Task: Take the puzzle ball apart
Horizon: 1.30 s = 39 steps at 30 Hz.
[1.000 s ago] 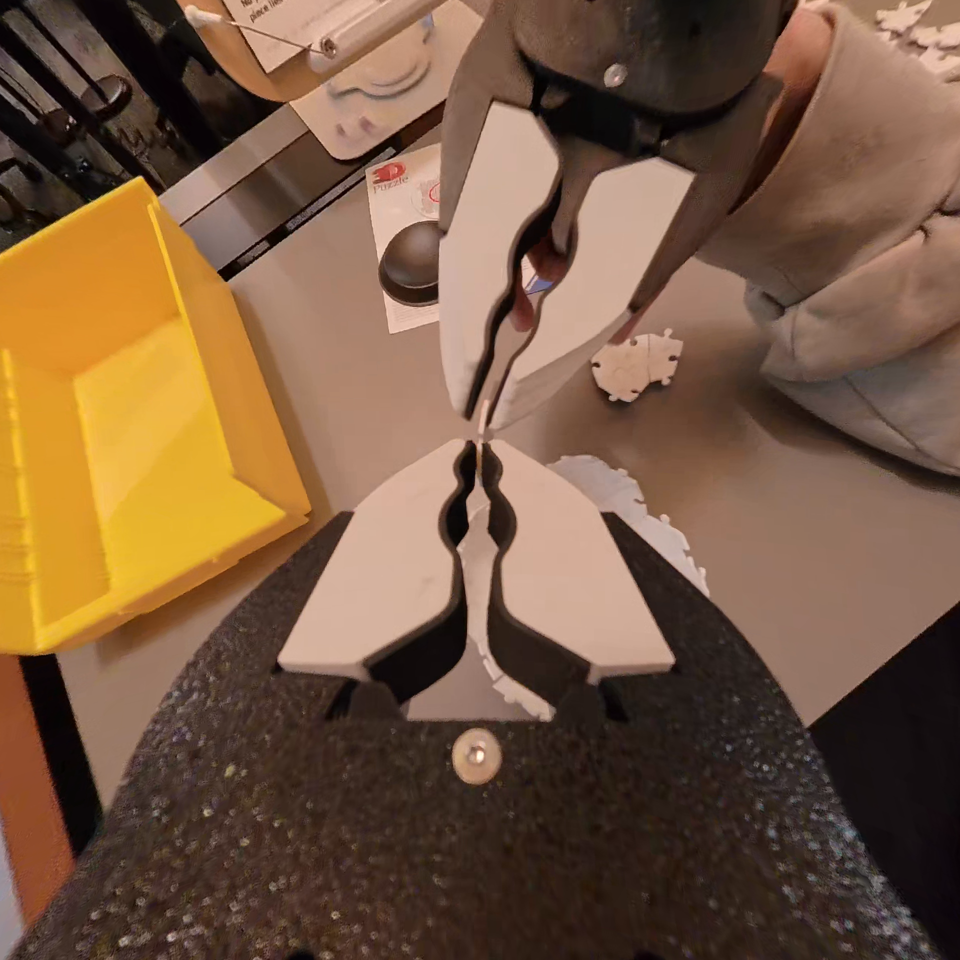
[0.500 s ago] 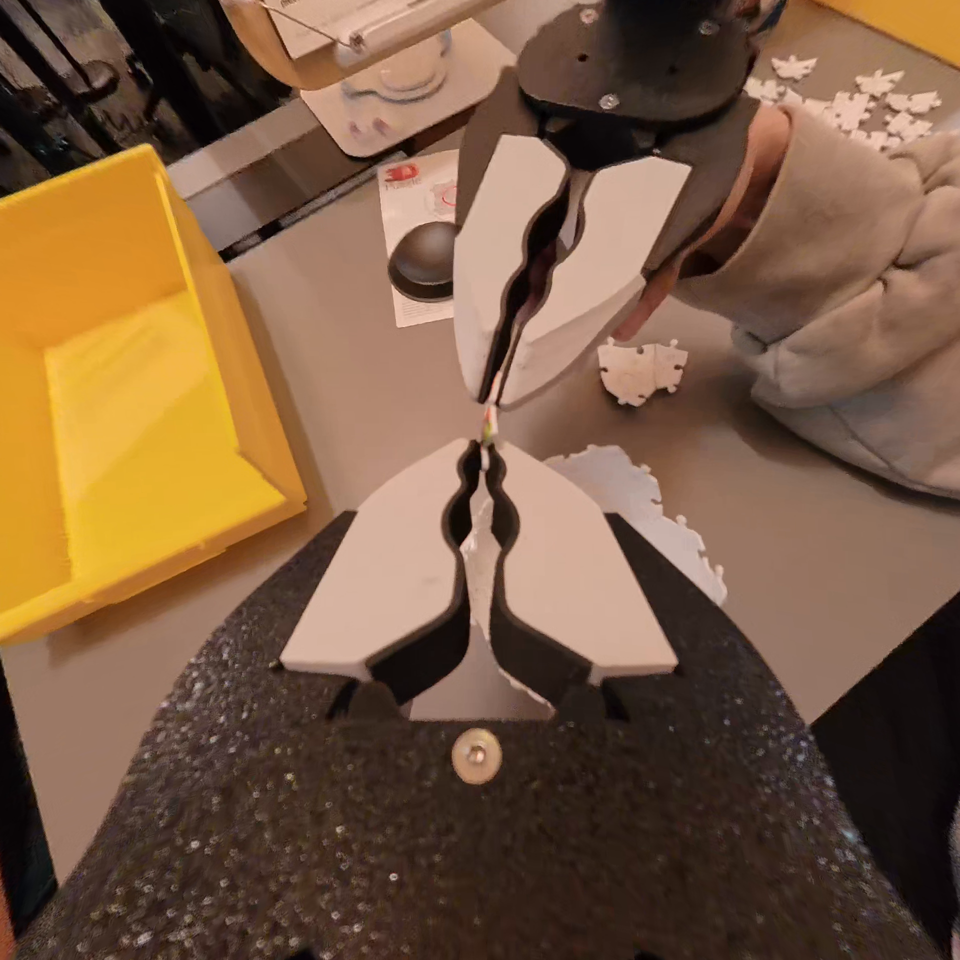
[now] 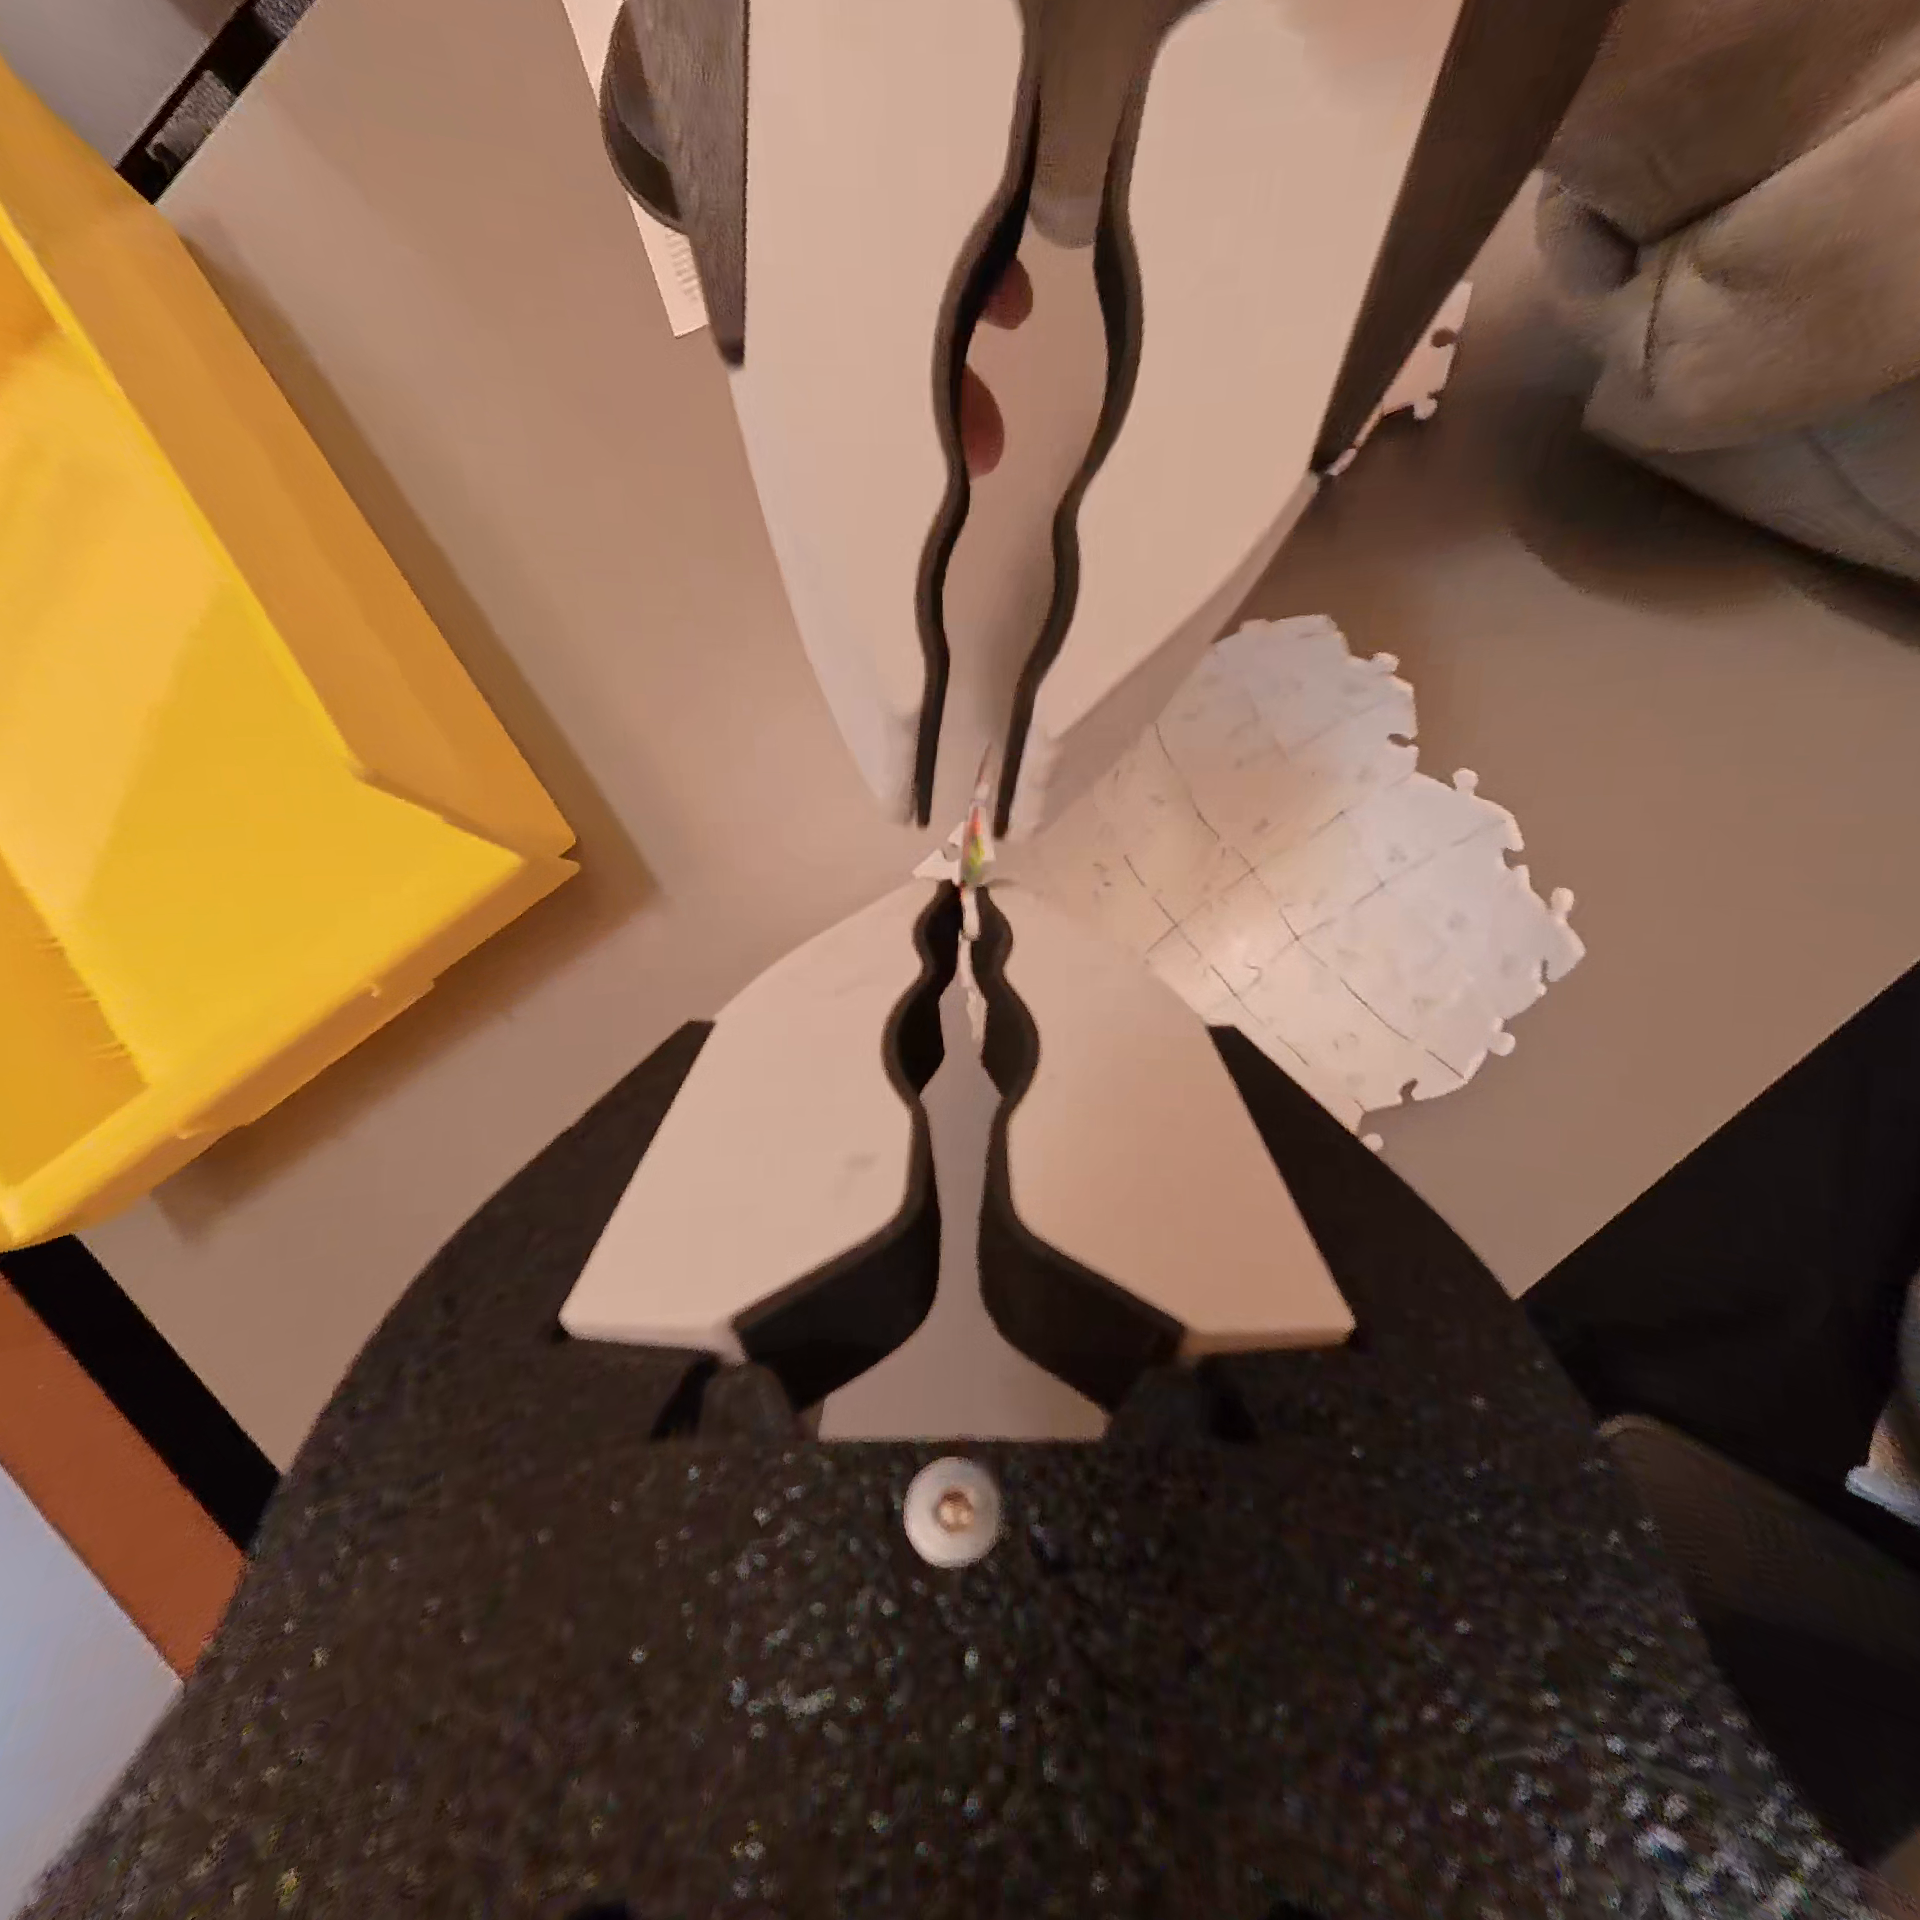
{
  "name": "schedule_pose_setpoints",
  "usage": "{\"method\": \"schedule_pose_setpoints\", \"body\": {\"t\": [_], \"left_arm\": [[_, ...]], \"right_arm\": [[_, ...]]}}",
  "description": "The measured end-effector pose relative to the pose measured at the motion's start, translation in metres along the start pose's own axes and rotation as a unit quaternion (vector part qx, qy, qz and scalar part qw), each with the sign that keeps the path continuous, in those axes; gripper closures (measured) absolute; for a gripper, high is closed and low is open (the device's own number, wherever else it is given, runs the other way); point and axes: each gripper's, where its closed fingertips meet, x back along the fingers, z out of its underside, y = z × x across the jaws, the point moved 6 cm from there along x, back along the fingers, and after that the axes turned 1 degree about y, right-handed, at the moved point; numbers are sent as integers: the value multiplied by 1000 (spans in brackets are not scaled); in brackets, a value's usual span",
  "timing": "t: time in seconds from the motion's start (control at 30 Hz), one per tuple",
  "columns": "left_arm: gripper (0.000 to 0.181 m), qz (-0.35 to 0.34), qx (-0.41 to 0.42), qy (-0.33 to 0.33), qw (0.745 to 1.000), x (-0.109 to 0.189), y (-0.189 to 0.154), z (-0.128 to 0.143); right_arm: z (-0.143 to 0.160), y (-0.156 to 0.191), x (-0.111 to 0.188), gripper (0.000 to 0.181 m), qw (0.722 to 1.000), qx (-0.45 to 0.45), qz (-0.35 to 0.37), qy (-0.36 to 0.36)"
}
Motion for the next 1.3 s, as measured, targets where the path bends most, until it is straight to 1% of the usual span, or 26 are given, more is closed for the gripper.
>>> {"method": "schedule_pose_setpoints", "body": {"t": [0.03, 0.1, 0.17, 0.27, 0.33, 0.37, 0.4, 0.43, 0.5, 0.57, 0.6, 0.67, 0.73, 0.8, 0.9, 0.93, 1.0, 1.1, 1.23, 1.3], "left_arm": [[180, 2, 2, -1, 1000, 0, 1, 0], [180, 4, 2, 6, 1000, -3, 3, 2], [180, 5, 4, 7, 1000, -6, 4, 5], [177, -7, 24, -18, 1000, -6, 9, 11], [159, -7, 60, -22, 998, -6, 13, 21], [154, 13, 85, -17, 996, -9, 13, 27], [144, 40, 105, -6, 994, -12, 11, 31], [140, 60, 120, 8, 991, -16, 10, 36], [138, 87, 130, 34, 987, -23, 8, 41], [140, 98, 143, 41, 984, -29, 10, 40], [141, 115, 146, 41, 982, -30, 9, 38], [144, 140, 155, 40, 977, -34, 10, 35], [149, 150, 166, 44, 974, -38, 13, 34], [151, 151, 164, 41, 974, -41, 16, 33], [153, 136, 130, 36, 981, -36, 14, 33], [156, 125, 118, 26, 985, -33, 14, 31], [166, 123, 108, 3, 987, -27, 14, 27], [173, 128, 110, -37, 985, -19, 15, 19], [180, 135, 115, -45, 983, -21, 17, 20], [180, 135, 120, -50, 982, -23, 18, 21]], "right_arm": [[1, 1, -3, 173, 1000, 5, -7, 11], [4, -2, -7, 179, 1000, 14, 1, 28], [5, -5, -10, 179, 999, 14, 2, 36], [7, -8, -13, 179, 999, -25, 4, 24], [11, -8, -17, 179, 998, -57, -8, 27], [13, -9, -19, 179, 997, -69, -1, 29], [15, -10, -21, 179, 996, -87, -1, 32], [16, -10, -23, 179, 994, -102, -1, 29], [16, -10, -25, 179, 993, -118, 4, 21], [19, -10, -25, 179, 991, -130, 19, 24], [19, -8, -24, 179, 991, -131, 19, 25], [23, -3, -22, 179, 992, -120, 19, 26], [28, 0, -20, 179, 993, -114, 20, 36], [28, 1, -19, 179, 994, -106, 21, 27], [27, -1, -17, 179, 994, -105, 29, 21], [27, -1, -16, 179, 994, -104, 23, 18], [28, -2, -15, 179, 994, -108, 23, 14], [27, -3, -15, 179, 993, -113, 23, 3], [29, -4, -14, 178, 993, -111, 28, 14], [31, -6, -12, 171, 994, -91, 50, 31]]}}
